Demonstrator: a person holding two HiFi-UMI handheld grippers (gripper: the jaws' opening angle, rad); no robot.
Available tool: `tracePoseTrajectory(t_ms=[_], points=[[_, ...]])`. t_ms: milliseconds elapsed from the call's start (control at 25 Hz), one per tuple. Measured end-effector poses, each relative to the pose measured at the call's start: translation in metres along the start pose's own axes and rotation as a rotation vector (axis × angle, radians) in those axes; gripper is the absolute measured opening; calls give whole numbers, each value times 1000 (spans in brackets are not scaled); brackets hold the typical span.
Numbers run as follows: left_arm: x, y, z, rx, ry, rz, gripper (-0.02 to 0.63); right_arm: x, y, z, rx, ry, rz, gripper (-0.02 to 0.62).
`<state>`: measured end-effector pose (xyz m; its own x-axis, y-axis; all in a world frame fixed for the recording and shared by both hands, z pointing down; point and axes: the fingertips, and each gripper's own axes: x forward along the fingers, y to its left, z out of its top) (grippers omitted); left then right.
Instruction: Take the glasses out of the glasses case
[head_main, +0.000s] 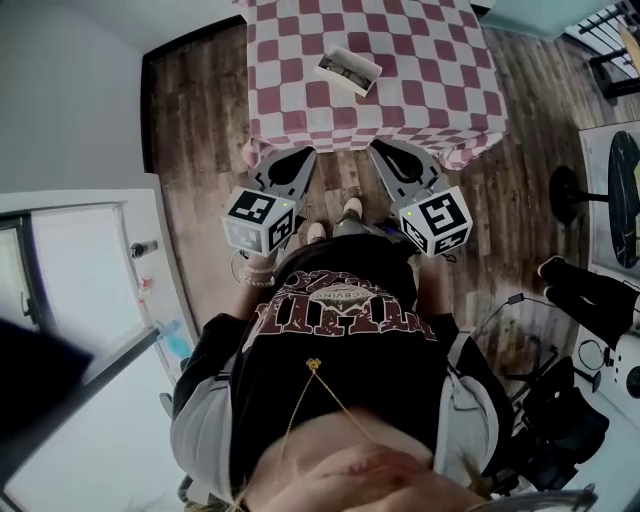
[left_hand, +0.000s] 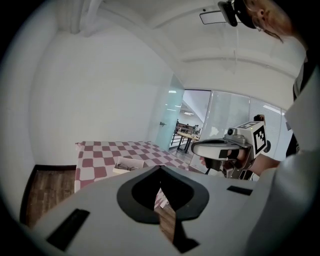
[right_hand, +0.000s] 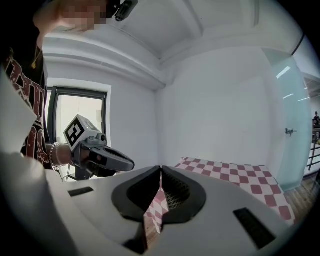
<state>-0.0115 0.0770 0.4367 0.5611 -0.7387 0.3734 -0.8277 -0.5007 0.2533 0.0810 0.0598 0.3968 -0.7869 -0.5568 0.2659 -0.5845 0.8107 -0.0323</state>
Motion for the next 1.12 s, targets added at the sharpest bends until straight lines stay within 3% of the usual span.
tracePoseTrajectory(t_ms=[560, 1120], points=[[65, -7, 16, 3, 49, 11, -2, 15, -58, -1, -52, 24, 112, 26], [100, 9, 27, -8, 63, 2, -2, 22, -95, -1, -30, 16, 70, 26]])
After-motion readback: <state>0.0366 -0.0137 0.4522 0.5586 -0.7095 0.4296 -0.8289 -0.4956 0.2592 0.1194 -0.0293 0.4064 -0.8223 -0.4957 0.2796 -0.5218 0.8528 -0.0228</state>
